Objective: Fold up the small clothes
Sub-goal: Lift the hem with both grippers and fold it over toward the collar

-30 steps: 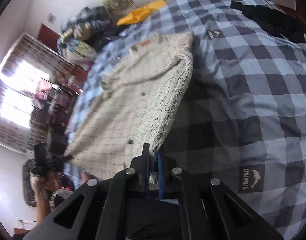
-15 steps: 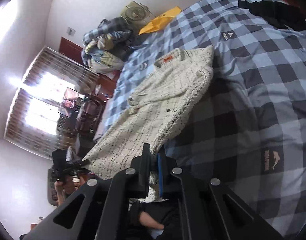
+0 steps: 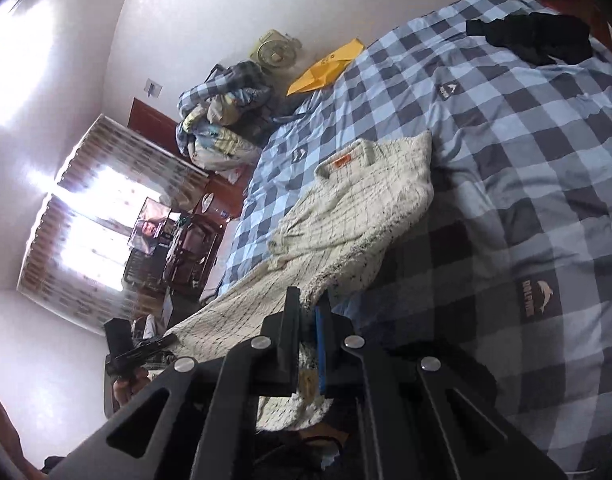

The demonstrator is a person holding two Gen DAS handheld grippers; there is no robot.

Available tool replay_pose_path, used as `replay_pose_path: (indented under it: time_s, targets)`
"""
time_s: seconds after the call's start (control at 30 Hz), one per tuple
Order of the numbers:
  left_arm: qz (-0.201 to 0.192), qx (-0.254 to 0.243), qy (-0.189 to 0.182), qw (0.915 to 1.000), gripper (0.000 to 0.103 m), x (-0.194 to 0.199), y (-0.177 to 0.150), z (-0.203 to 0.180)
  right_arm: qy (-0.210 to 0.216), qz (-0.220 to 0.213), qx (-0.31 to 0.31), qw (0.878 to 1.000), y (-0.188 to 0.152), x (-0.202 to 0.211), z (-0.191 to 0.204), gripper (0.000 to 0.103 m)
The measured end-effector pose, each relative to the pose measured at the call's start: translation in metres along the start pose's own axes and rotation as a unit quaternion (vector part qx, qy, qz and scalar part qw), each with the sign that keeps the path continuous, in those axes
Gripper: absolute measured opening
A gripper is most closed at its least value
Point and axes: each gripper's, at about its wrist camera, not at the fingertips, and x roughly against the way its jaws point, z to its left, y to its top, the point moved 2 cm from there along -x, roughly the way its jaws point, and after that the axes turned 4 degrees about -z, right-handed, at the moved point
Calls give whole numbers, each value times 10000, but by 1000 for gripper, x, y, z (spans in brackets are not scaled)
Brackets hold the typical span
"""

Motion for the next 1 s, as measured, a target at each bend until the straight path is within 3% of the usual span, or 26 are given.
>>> replay_pose_path:
  time_s: [0.13, 0.33, 0.47, 0.57, 0.77, 0.83, 0.9, 1.0]
  targets:
    - [-157, 236, 188, 9994, 6, -31, 51, 9, -77, 66, -37, 9999, 35, -30, -8, 3]
    - [-139, 1247, -187, 9919, 6, -99, 145, 49, -314, 154, -396, 9986, 115, -86, -33, 3]
    - [-285, 1678, 60, 9854, 6, -153, 207, 84, 77, 197, -1270, 9917, 178, -133, -72, 3]
    - [-422, 1978, 230, 9791, 6, -201, 250, 113, -151, 104, -1450, 9893, 217, -163, -93, 3]
    - [-159, 2504, 653, 9658, 6, -299, 286, 163, -1024, 175, -1795, 9782, 273, -246, -144, 3]
    - [77, 2654, 606, 9622, 6, -328, 290, 177, -1198, 249, -1918, 9738, 283, -275, -160, 3]
    - [387, 2860, 648, 9553, 6, -348, 292, 189, -974, 380, -2316, 9672, 287, -297, -175, 7]
    - [506, 3068, 678, 9480, 7, -355, 300, 200, -650, 506, -3392, 9371, 289, -309, -206, 15]
